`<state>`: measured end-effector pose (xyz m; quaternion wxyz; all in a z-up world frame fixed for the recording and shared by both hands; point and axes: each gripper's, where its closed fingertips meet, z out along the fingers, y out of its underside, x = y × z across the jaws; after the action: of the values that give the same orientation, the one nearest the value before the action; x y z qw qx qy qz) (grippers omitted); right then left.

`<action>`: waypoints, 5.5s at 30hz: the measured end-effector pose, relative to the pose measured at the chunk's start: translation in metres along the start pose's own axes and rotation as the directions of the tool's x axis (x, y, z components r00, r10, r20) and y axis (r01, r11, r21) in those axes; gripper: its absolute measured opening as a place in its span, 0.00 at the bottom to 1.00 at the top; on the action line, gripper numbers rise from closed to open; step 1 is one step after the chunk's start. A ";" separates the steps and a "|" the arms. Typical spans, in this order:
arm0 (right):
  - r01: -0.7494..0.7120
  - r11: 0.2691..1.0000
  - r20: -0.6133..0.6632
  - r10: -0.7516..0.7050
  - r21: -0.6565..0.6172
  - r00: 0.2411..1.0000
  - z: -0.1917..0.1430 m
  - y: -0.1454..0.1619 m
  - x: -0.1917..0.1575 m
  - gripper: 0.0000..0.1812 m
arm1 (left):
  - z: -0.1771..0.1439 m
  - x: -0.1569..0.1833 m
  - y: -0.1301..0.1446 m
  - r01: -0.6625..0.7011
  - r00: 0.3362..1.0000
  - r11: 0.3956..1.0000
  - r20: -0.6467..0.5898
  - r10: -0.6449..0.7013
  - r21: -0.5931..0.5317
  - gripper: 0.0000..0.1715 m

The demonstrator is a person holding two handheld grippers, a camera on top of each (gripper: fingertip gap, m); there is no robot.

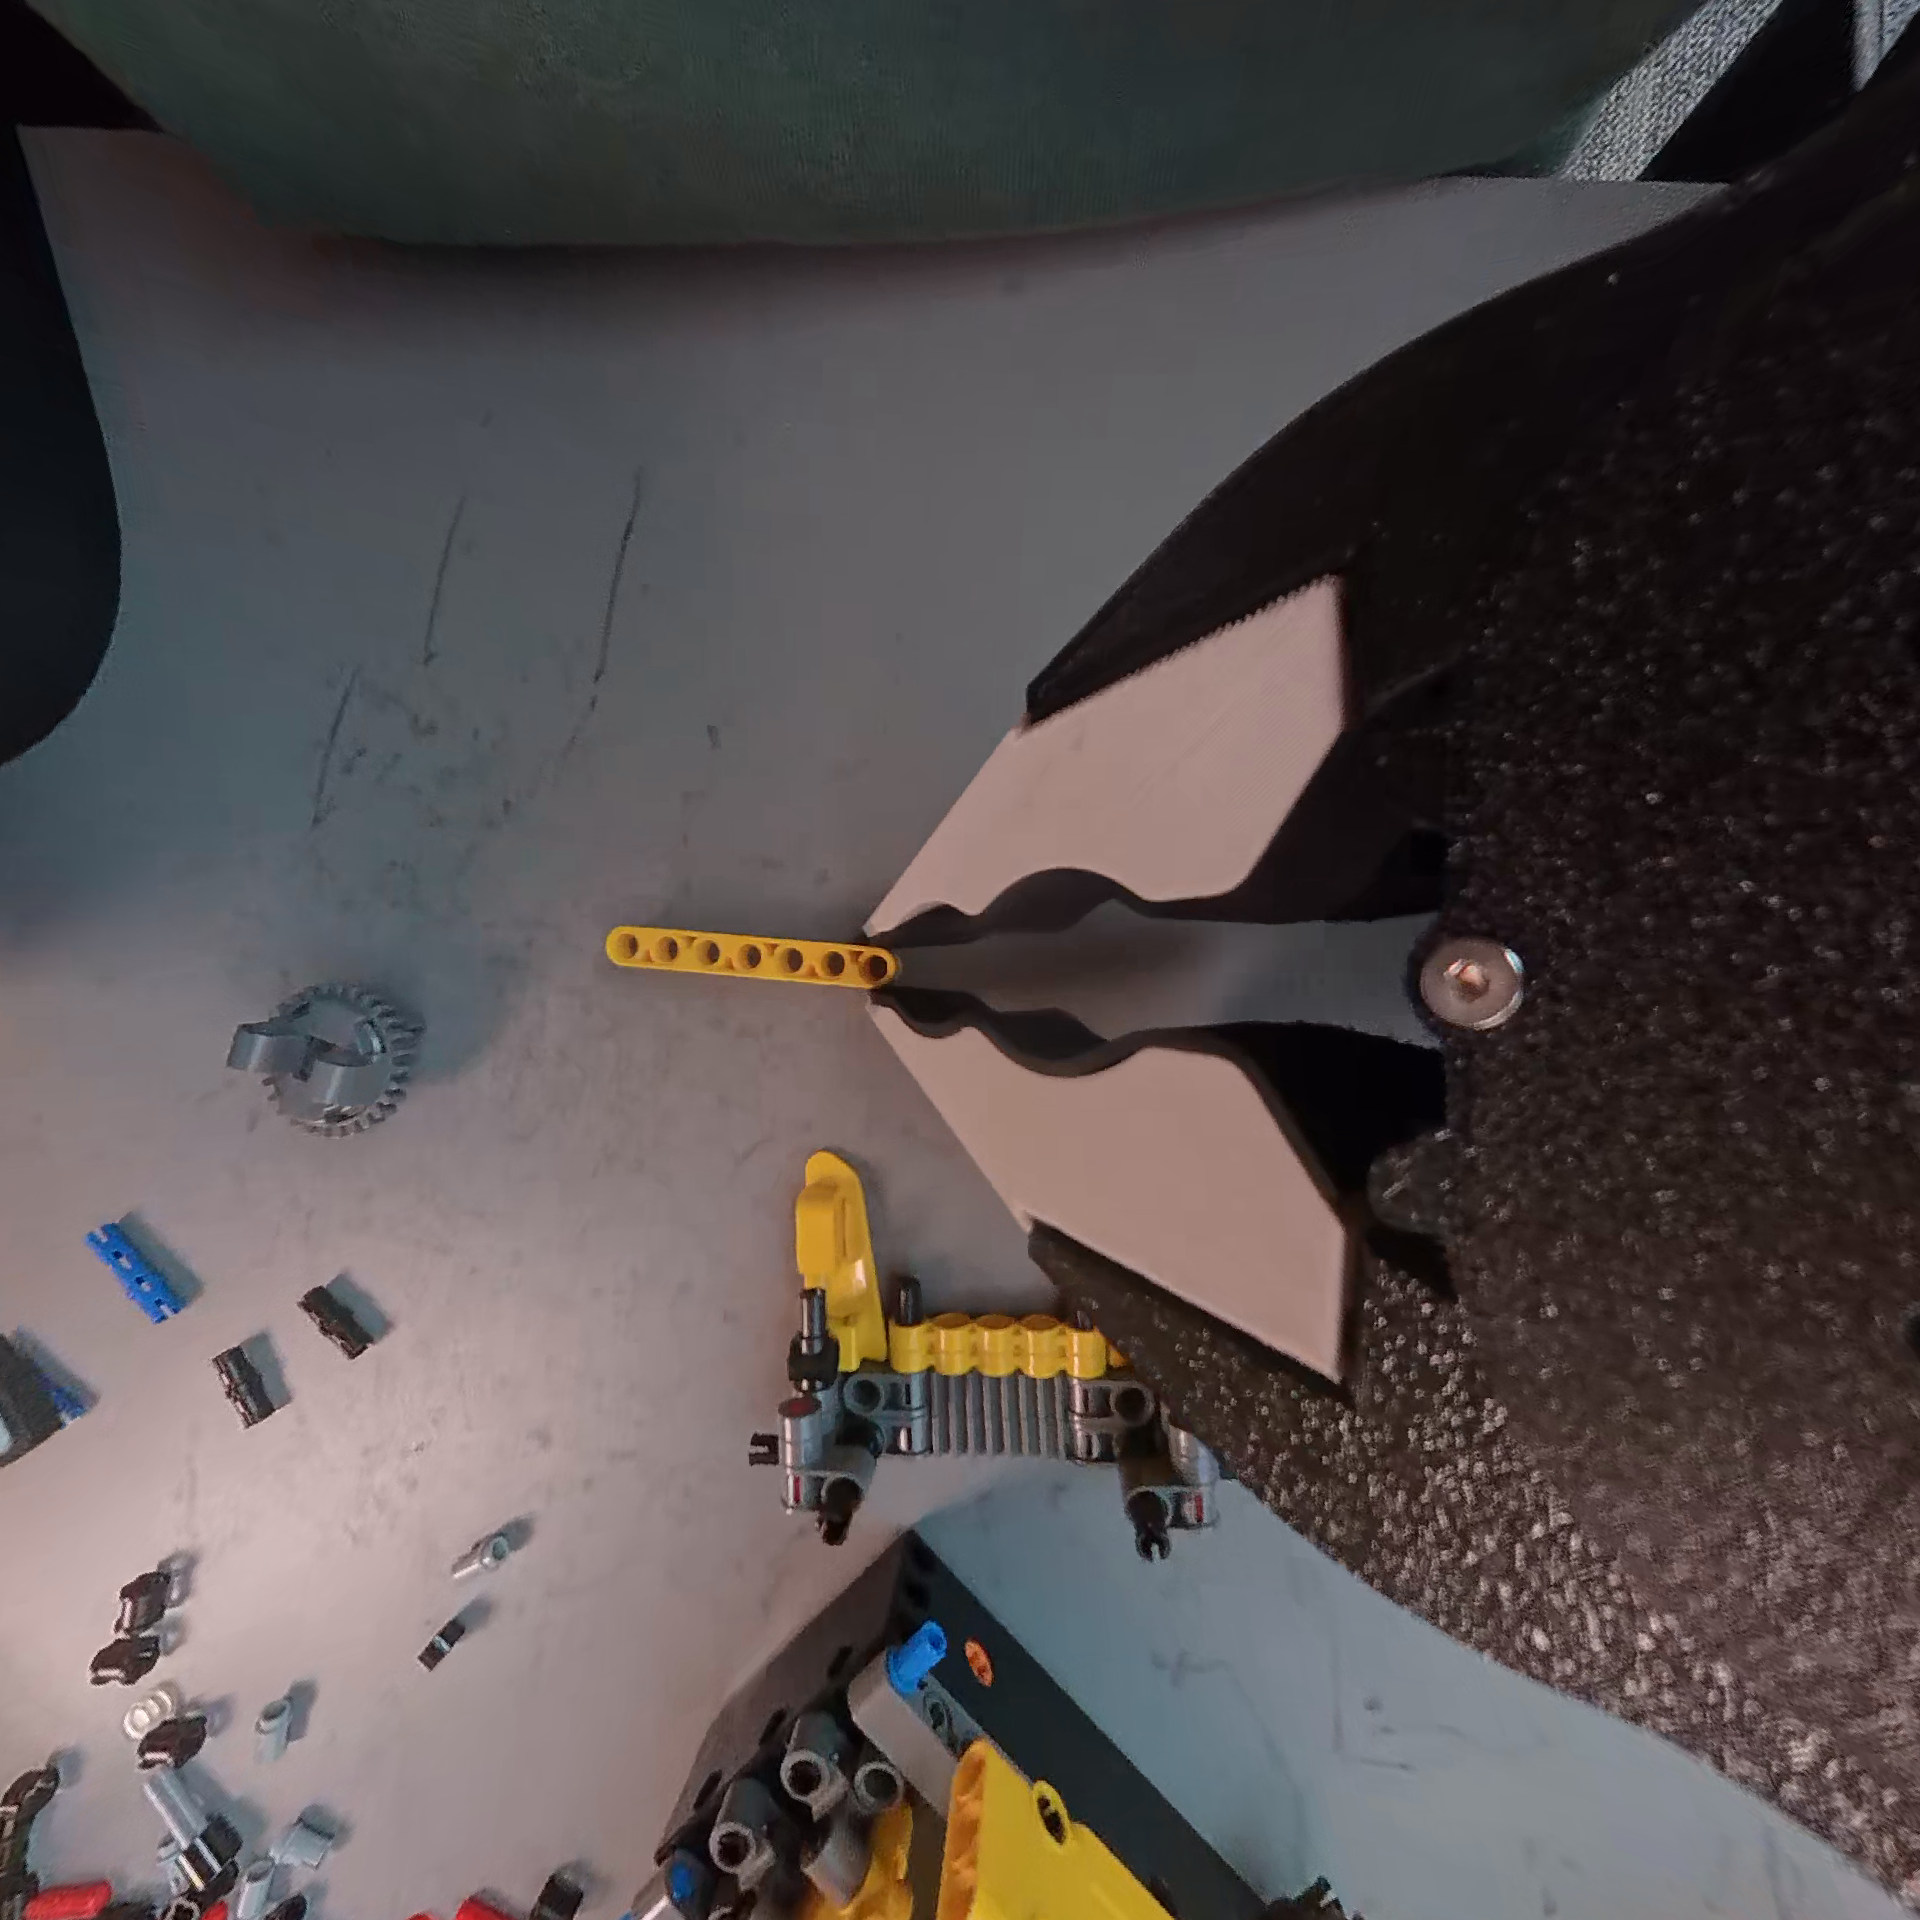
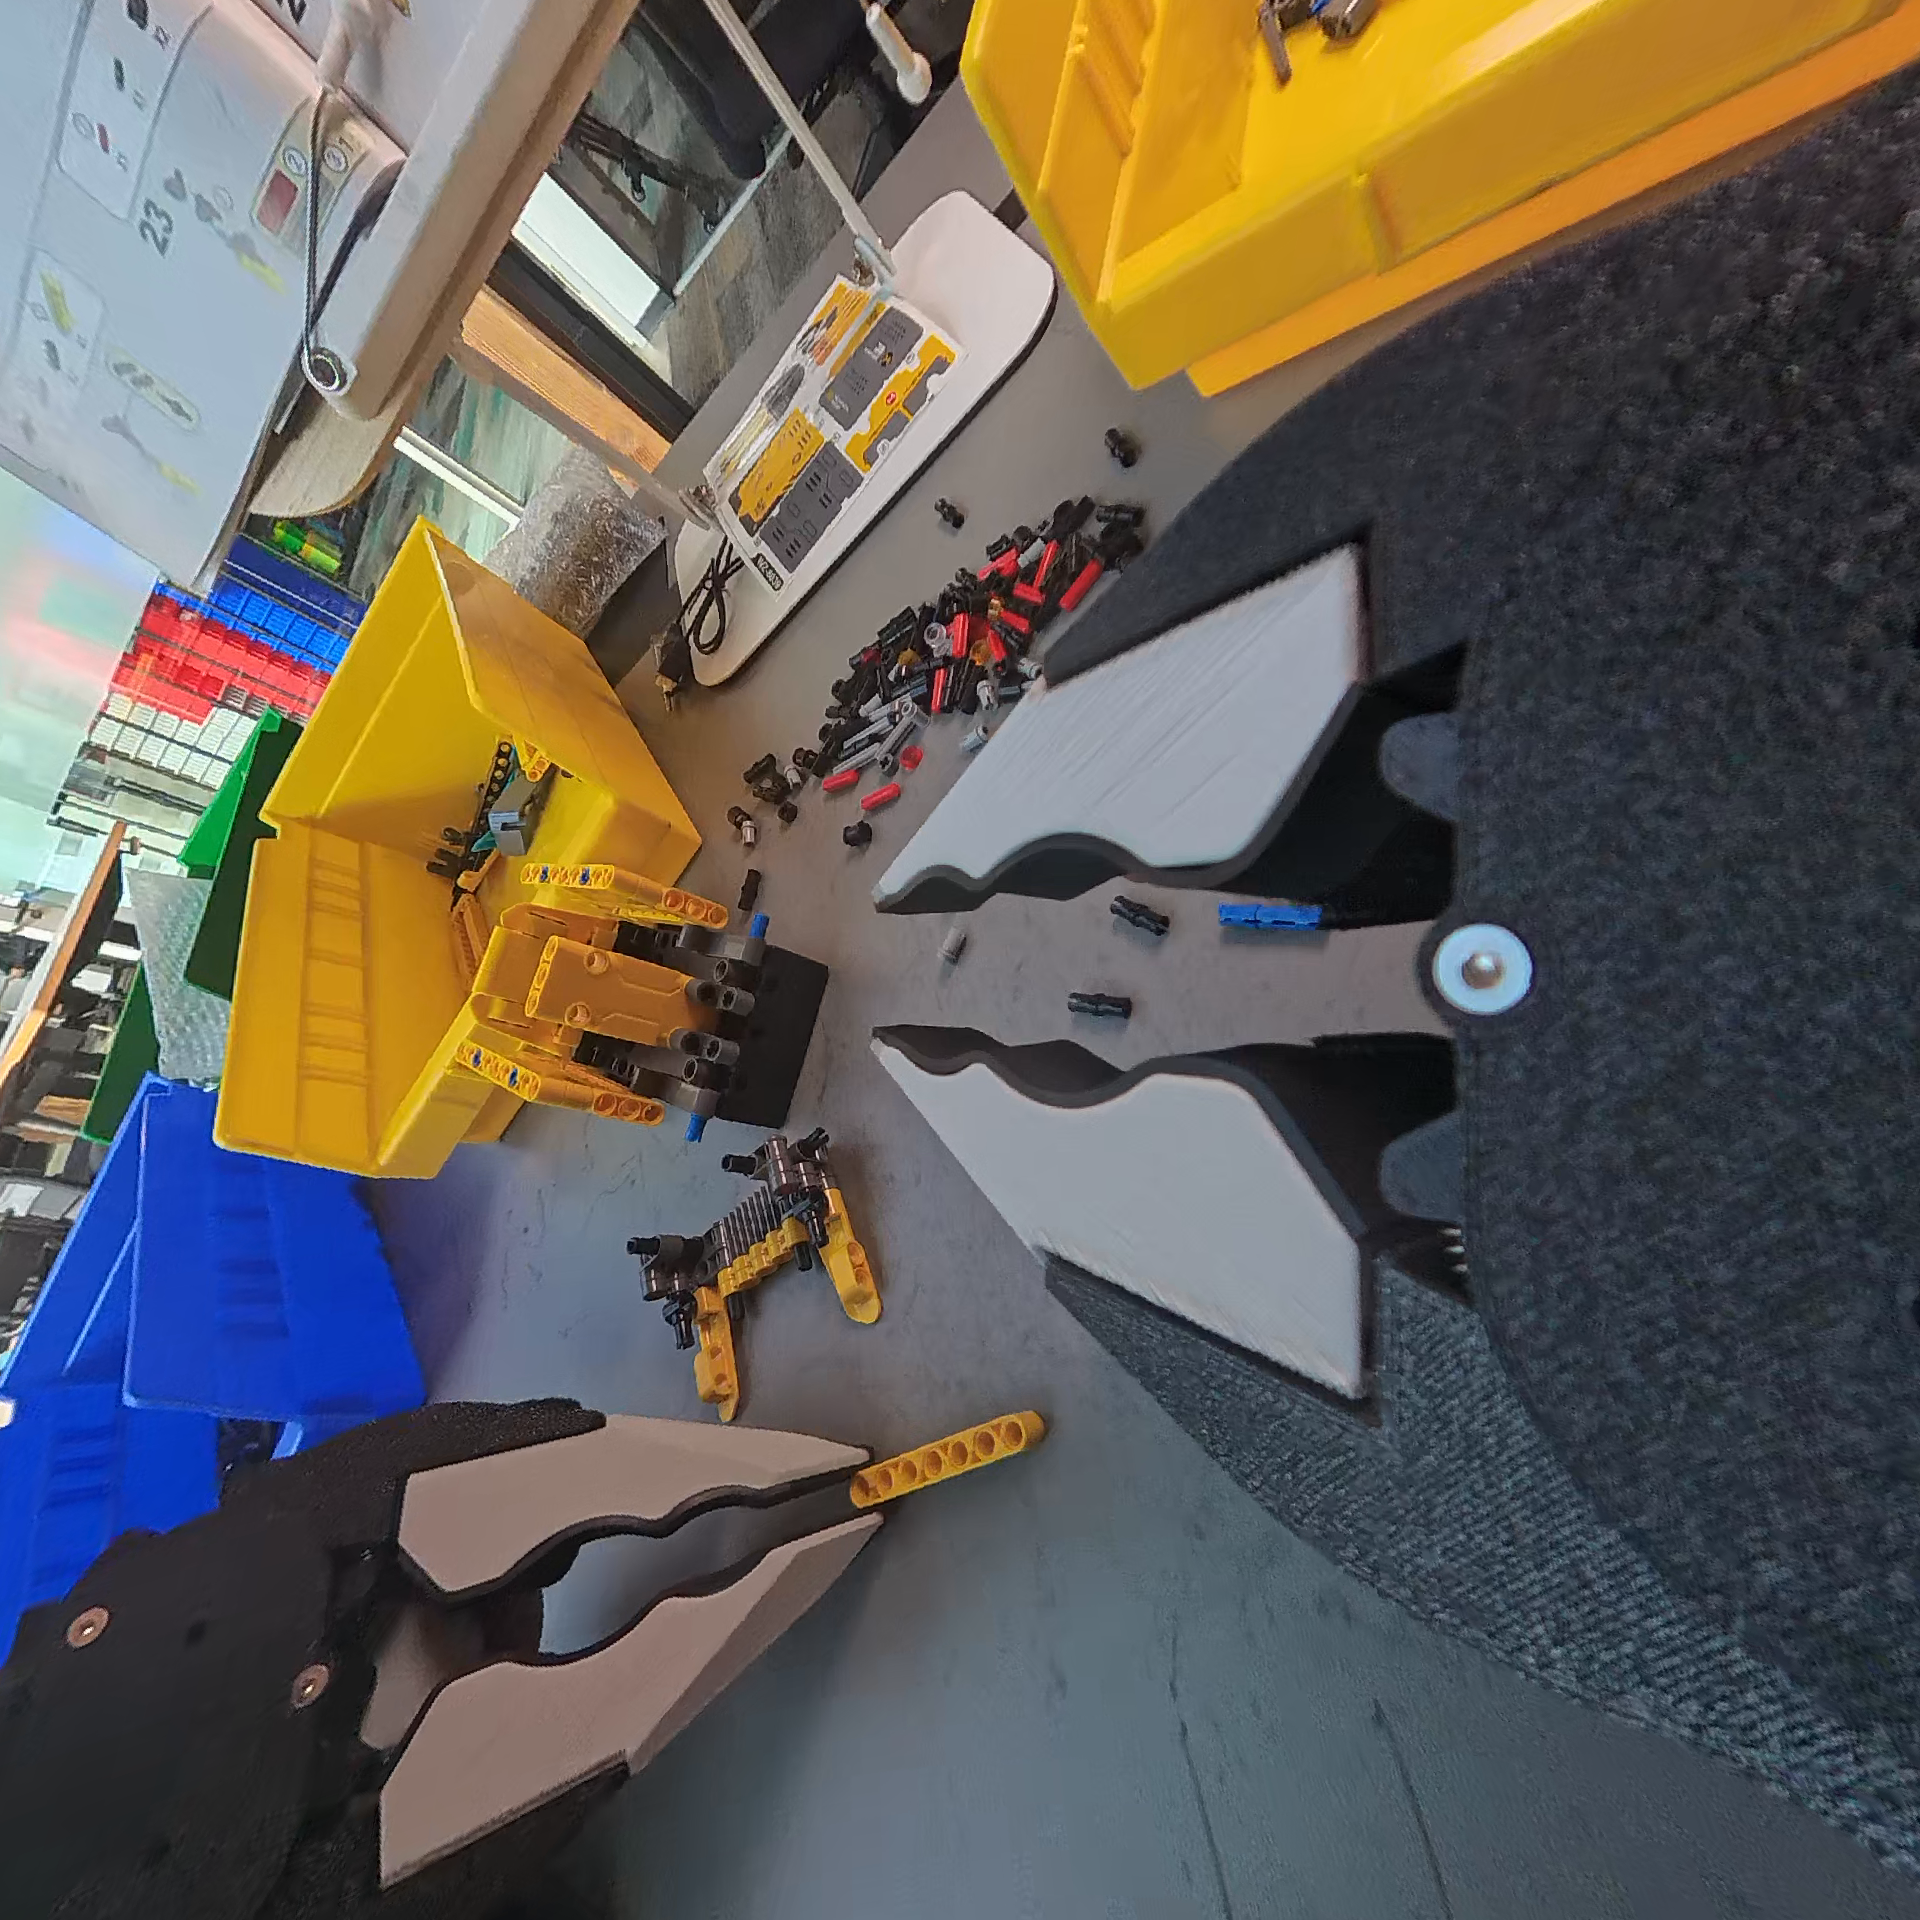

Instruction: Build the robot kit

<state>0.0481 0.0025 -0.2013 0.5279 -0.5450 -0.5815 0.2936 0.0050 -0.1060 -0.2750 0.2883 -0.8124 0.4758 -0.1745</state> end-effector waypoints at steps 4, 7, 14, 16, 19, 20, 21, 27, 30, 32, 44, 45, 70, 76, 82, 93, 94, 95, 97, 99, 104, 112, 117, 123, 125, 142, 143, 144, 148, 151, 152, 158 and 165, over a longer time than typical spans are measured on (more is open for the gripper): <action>-0.043 0.999 -0.011 0.044 0.032 0.999 -0.004 -0.004 0.007 0.12 | 0.006 0.002 -0.008 -0.024 1.000 1.000 -0.014 0.024 0.013 0.04; -0.055 0.997 0.007 0.055 0.045 0.998 -0.005 -0.007 0.005 0.11 | 0.010 0.003 -0.012 -0.029 0.999 0.999 -0.028 0.030 0.041 0.04; 0.023 0.988 0.288 0.022 -0.152 0.957 -0.009 0.003 -0.038 0.00 | 0.011 0.003 -0.014 -0.004 0.999 0.994 -0.040 0.009 0.108 0.05; 0.106 0.970 0.407 -0.008 -0.219 0.914 -0.014 0.008 -0.065 0.00 | 0.011 0.004 -0.014 -0.007 0.999 0.993 -0.044 0.012 0.120 0.06; 0.212 0.921 0.478 -0.032 -0.327 0.878 -0.016 0.027 -0.089 0.00 | 0.011 0.004 -0.014 -0.009 0.999 0.993 -0.041 0.014 0.121 0.06; 0.235 0.908 0.494 -0.035 -0.348 0.869 -0.016 0.033 -0.095 0.00 | 0.010 0.003 -0.014 -0.011 0.999 0.993 -0.036 0.016 0.121 0.06; 0.245 0.898 0.499 -0.033 -0.365 0.866 -0.016 0.037 -0.098 0.00 | 0.011 0.003 -0.013 -0.015 0.999 0.993 -0.031 0.018 0.121 0.05; 0.219 0.888 0.485 0.005 -0.404 0.875 -0.013 0.045 -0.097 0.00 | 0.011 0.003 -0.013 -0.021 0.999 0.992 -0.021 0.023 0.121 0.04; 0.205 0.890 0.482 0.019 -0.408 0.876 -0.012 0.045 -0.096 0.00 | 0.011 0.003 -0.013 -0.021 1.000 0.992 -0.020 0.024 0.120 0.04; 0.214 0.888 0.484 0.011 -0.408 0.875 -0.012 0.044 -0.097 0.00 | 0.011 0.003 -0.013 -0.020 1.000 0.993 -0.020 0.023 0.120 0.04; 0.190 0.896 0.475 0.025 -0.400 0.879 -0.003 0.036 -0.099 0.00 | 0.011 0.003 -0.014 -0.016 1.000 0.993 -0.019 0.018 0.120 0.04; 0.181 0.902 0.476 0.030 -0.391 0.879 -0.002 0.033 -0.100 0.00 | 0.011 0.003 -0.014 -0.016 1.000 0.993 -0.019 0.018 0.120 0.04; 0.228 0.886 0.507 0.008 -0.403 0.862 0.015 0.027 -0.111 0.00 | 0.011 0.004 -0.014 -0.016 1.000 0.993 -0.015 0.018 0.120 0.04; 0.235 0.886 0.518 0.007 -0.400 0.855 0.017 0.025 -0.114 0.00 | 0.011 0.004 -0.014 -0.016 1.000 0.993 -0.016 0.018 0.120 0.04; 0.259 0.875 0.530 -0.004 -0.408 0.848 0.023 0.026 -0.117 0.00 | 0.010 0.004 -0.014 -0.018 1.000 0.993 -0.014 0.020 0.120 0.04; 0.238 0.883 0.518 0.006 -0.404 0.855 0.025 0.018 -0.113 0.01 | 0.010 0.004 -0.013 -0.020 1.000 0.993 -0.014 0.022 0.120 0.04; 0.227 0.891 0.508 0.004 -0.392 0.861 0.022 0.015 -0.108 0.03 | 0.010 0.004 -0.013 -0.020 1.000 0.993 -0.014 0.022 0.121 0.04; 0.209 0.904 0.489 0.001 -0.374 0.872 0.019 0.011 -0.102 0.04 | 0.010 0.004 -0.013 -0.020 1.000 0.993 -0.013 0.022 0.121 0.04; 0.147 0.930 0.425 0.012 -0.338 0.905 0.011 0.002 -0.082 0.08 | 0.010 0.004 -0.013 -0.023 1.000 0.992 -0.011 0.024 0.120 0.04; 0.060 0.948 0.303 0.039 -0.313 0.952 0.003 -0.002 -0.050 0.09 | 0.010 0.004 -0.013 -0.025 1.000 0.992 -0.007 0.027 0.120 0.04; -0.110 0.943 0.065 0.136 -0.313 0.989 -0.026 0.019 0.009 0.15 | 0.010 0.004 -0.013 -0.022 1.000 0.992 -0.007 0.023 0.121 0.04; -0.197 0.935 -0.053 0.189 -0.295 0.980 -0.033 0.047 0.033 0.18 | 0.010 0.002 -0.013 0.007 1.000 0.992 -0.022 -0.004 0.124 0.04; -0.199 0.945 -0.084 0.183 -0.260 0.979 -0.024 0.049 0.039 0.18 | 0.010 0.002 -0.013 0.005 1.000 0.992 -0.021 -0.003 0.124 0.04; -0.203 0.957 -0.130 0.179 -0.206 0.975 -0.026 0.045 0.049 0.17 | 0.010 0.002 -0.013 0.006 1.000 0.992 -0.020 -0.003 0.124 0.04; -0.202 0.961 -0.142 0.176 -0.191 0.974 -0.027 0.043 0.051 0.17 | 0.010 0.001 -0.013 0.008 1.000 0.992 -0.019 -0.005 0.124 0.04; -0.142 0.981 -0.193 0.115 -0.134 0.974 -0.033 0.039 0.059 0.15 | 0.010 0.002 -0.013 0.003 1.000 0.992 -0.019 -0.001 0.124 0.05; -0.143 0.981 -0.198 0.115 -0.133 0.973 -0.033 0.039 0.059 0.15 | 0.010 0.002 -0.013 0.003 1.000 0.992 -0.018 0.000 0.124 0.05; -0.144 0.981 -0.204 0.115 -0.131 0.972 -0.034 0.038 0.060 0.15 | 0.010 0.001 -0.013 0.006 1.000 0.992 -0.019 -0.003 0.125 0.04; -0.142 0.982 -0.221 0.113 -0.121 0.969 -0.037 0.037 0.062 0.15 | 0.010 -0.002 -0.014 0.020 1.000 0.991 -0.007 -0.019 0.129 0.07; -0.140 0.983 -0.229 0.109 -0.122 0.967 -0.038 0.036 0.062 0.15 | 0.002 -0.005 -0.024 0.064 0.998 0.977 -0.022 -0.060 0.201 0.11; -0.141 0.982 -0.228 0.110 -0.123 0.967 -0.038 0.037 0.062 0.15 | -0.001 -0.007 -0.028 0.086 0.996 0.968 -0.030 -0.082 0.236 0.12; -0.134 0.982 -0.240 0.099 -0.134 0.966 -0.038 0.038 0.063 0.15 | -0.006 -0.012 -0.032 0.117 0.993 0.954 -0.029 -0.113 0.275 0.13; -0.253 0.954 -0.349 0.183 -0.164 0.919 -0.045 0.055 0.085 0.14 | 0.001 -0.002 -0.026 0.064 0.998 0.974 -0.034 -0.058 0.215 0.13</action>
<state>0.1207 0.0855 -0.2145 0.5225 -0.6996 -0.4473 0.1938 0.0217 -0.0940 -0.2592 0.3628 -0.7880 0.4328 -0.2452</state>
